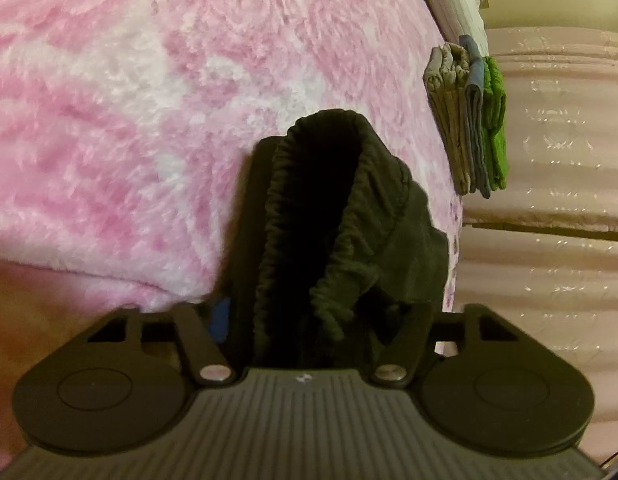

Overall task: Fold clothes
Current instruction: 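Close the left gripper on the waistband while the right gripper grasps the folded edge, then lift the trousers with both grippers and carry them to the folded clothes stack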

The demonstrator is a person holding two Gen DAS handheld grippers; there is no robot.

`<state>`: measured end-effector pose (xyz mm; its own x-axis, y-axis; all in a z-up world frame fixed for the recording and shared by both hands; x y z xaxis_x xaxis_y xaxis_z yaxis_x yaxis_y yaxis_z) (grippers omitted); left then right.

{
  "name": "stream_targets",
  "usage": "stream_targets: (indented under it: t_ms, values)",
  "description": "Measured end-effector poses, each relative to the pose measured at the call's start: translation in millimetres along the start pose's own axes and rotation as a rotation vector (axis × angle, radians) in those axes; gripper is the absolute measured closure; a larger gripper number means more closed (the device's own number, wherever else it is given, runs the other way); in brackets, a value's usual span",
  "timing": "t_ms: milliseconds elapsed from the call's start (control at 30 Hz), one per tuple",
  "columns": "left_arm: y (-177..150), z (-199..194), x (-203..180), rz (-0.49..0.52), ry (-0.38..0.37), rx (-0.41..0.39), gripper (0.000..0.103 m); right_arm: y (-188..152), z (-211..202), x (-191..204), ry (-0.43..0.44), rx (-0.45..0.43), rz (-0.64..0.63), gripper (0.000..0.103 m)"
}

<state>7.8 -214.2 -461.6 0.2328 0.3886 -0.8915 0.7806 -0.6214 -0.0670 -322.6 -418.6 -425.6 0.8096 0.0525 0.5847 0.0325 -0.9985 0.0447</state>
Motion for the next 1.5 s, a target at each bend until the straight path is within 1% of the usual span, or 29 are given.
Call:
stream_targets:
  t_ms: [33,67,100,133,200,267,367,467,600,667,767,933,1033,1100,1167,1333,1500]
  values:
    - [0,-1,-3,0.005,0.002,-0.003,0.060,0,-1,0,-0.004,-0.001,0.009,0.062]
    - [0,-1,-8,0.012,0.011,-0.006,0.062,-1,-4,1,-0.005,-0.004,0.012,0.067]
    - [0,-2,-13,0.019,0.023,-0.010,0.064,-2,-7,4,-0.003,-0.005,0.009,0.076]
    - [0,-3,-18,0.026,0.035,-0.013,0.064,-2,-10,7,-0.003,-0.006,0.005,0.078]
    - [1,-4,-31,0.038,0.055,-0.028,0.066,3,-15,13,-0.008,-0.006,-0.010,0.080]
    - [4,-5,-47,0.055,0.063,-0.048,0.066,13,-23,19,0.004,-0.014,-0.021,0.080]
    - [12,4,-81,0.090,0.043,-0.081,0.066,33,-40,26,0.034,-0.041,-0.038,0.080]
    - [26,30,-123,0.146,0.013,-0.096,0.066,66,-69,28,0.065,-0.098,-0.043,0.080]
    - [57,84,-185,0.210,-0.063,-0.092,0.066,127,-118,28,0.068,-0.213,-0.043,0.080]
    - [80,116,-221,0.251,-0.103,-0.081,0.066,160,-143,29,0.067,-0.273,-0.044,0.080]
    - [122,165,-284,0.323,-0.145,-0.068,0.066,221,-177,35,0.070,-0.350,-0.036,0.080]
    - [197,232,-387,0.441,-0.183,-0.060,0.066,327,-217,55,0.093,-0.451,-0.032,0.080]
    - [237,267,-431,0.491,-0.182,-0.064,0.066,383,-229,64,0.106,-0.490,-0.023,0.080]
    - [258,288,-445,0.500,-0.164,-0.064,0.066,411,-224,67,0.103,-0.494,0.000,0.080]
    - [277,306,-447,0.496,-0.148,-0.058,0.066,433,-216,67,0.091,-0.493,0.010,0.080]
    - [304,337,-425,0.451,-0.116,-0.040,0.066,474,-183,52,0.078,-0.437,0.038,0.080]
    - [325,360,-402,0.439,-0.080,-0.026,0.064,499,-149,32,0.066,-0.407,0.057,0.080]
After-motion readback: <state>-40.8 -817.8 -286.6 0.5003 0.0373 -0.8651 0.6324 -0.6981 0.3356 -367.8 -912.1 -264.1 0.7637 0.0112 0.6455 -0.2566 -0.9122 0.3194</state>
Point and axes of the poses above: each gripper's, at about its wrist camera, not at the fingertips, and z roughly the way its jaws point, x to its left, y to its top, the point moved 5 cm from there along z, roughly the way its jaws point, and after that the axes turned 11 degrees about -y, right-handed, at the moved point
